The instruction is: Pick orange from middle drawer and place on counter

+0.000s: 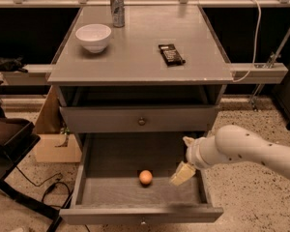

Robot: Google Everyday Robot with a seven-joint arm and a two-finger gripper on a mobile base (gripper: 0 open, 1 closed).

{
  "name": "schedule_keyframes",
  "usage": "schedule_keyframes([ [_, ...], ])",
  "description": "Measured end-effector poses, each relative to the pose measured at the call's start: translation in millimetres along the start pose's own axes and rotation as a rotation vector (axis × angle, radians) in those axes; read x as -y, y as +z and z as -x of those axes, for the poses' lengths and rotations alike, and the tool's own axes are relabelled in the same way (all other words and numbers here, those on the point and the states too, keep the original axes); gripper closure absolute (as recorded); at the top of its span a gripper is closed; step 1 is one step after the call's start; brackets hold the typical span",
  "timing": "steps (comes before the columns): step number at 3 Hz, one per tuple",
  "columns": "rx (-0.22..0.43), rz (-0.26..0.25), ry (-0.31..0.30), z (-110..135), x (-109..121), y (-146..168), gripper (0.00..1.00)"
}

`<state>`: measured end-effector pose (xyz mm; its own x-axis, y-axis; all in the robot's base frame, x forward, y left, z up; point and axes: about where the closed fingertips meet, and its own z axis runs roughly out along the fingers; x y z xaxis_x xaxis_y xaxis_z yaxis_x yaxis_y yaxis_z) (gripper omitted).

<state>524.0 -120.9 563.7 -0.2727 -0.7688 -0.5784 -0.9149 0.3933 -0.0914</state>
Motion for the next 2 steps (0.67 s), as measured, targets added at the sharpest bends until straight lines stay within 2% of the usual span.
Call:
schedule_keyframes([
  [1,0.069,0.045,0.015,-7.5,-2.7,60.5,0.0],
  [2,0.11,0.069,0.02,-9.9,-4.2,98.1,0.0],
])
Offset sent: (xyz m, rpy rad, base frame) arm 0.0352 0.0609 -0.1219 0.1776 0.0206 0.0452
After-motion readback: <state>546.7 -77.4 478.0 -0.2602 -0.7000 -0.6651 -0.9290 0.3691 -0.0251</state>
